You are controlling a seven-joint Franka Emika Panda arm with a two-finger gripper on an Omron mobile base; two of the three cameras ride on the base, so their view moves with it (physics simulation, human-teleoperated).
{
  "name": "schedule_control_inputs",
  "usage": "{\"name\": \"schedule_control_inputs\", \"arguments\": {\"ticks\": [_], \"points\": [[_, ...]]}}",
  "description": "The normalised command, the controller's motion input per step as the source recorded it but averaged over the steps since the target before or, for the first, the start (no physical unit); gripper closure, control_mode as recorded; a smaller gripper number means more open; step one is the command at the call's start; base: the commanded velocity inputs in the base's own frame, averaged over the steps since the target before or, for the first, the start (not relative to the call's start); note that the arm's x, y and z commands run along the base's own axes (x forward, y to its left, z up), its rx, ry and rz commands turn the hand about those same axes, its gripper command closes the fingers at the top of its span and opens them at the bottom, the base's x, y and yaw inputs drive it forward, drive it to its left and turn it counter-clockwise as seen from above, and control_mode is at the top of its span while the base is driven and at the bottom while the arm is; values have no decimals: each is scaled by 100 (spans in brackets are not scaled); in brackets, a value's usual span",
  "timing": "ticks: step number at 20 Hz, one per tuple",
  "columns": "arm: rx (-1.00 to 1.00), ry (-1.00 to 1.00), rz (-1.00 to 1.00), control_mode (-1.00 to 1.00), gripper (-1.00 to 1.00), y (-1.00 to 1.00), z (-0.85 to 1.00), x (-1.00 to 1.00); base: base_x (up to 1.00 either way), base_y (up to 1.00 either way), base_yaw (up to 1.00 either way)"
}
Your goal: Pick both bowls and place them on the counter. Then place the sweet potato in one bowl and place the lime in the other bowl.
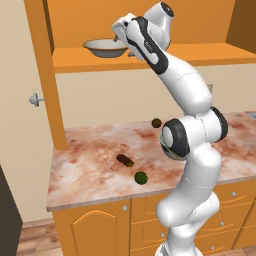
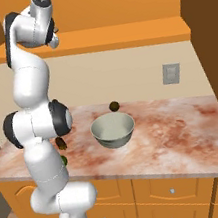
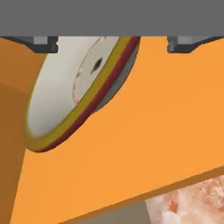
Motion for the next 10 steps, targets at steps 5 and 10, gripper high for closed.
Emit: {"name": "schedule_control_inputs", "arguments": {"ticks": [5,10], "points": [[-1,4,-1,-100,-100,8,-20,21,0,0,0],[0,2,0,-100,100,4,-30,1,0,0,0]]}}
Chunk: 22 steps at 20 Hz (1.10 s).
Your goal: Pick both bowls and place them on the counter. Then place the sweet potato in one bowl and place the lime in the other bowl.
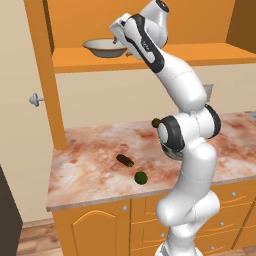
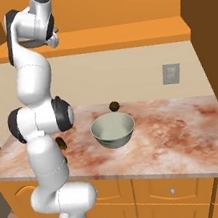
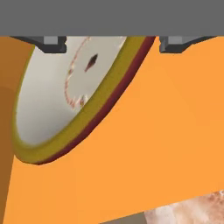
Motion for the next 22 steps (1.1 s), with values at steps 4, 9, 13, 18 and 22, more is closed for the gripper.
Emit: {"name": "schedule_control_inputs", "arguments": {"ticks": [4,9,13,18,22], "points": [[0,0,0,-100,100,0,-9,0,0,0,0],[0,0,0,-100,100,0,-10,-1,0,0,0],[3,-3,0,-100,100,-1,-12,-30,0,0,0],[10,-16,0,-100,100,0,-19,-87,0,0,0],[14,-14,0,-100,100,-1,-23,-100,0,0,0]]}}
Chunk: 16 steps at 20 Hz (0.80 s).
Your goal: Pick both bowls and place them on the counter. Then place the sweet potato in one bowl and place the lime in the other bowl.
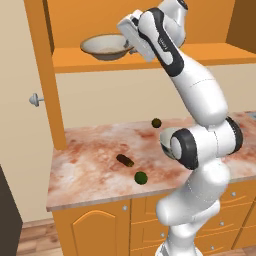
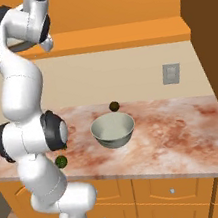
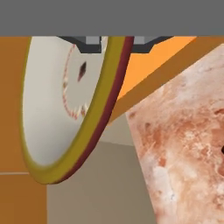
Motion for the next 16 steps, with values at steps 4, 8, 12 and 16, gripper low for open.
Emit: {"name": "schedule_control_inputs", "arguments": {"ticks": [4,8,12,16], "points": [[14,-12,0,-100,100,-4,-22,-100,0,0,0],[7,-4,0,-100,100,-2,-38,-100,0,0,0],[0,-1,0,-100,100,0,-45,-100,0,0,0],[0,0,2,-100,100,0,-47,-88,0,0,0]]}}
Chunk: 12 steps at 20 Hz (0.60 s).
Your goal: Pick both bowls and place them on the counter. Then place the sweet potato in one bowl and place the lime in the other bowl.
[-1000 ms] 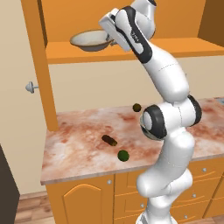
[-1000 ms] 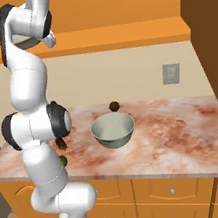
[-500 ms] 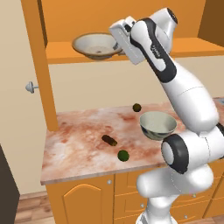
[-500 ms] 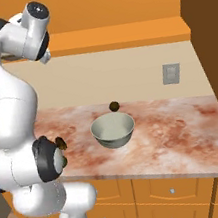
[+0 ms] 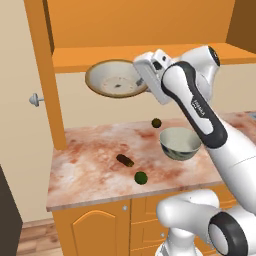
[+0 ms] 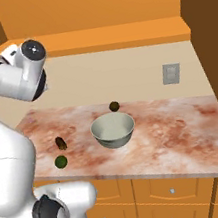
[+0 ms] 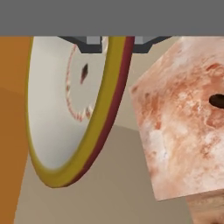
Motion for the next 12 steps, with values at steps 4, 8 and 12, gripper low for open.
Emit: {"name": "schedule_control_inputs", "arguments": {"ticks": [4,8,12], "points": [[-10,0,2,-100,100,0,-59,-49,0,0,0],[-13,6,2,-100,100,13,-74,-12,0,0,0],[-10,13,0,-100,100,50,-76,11,0,0,0]]}}
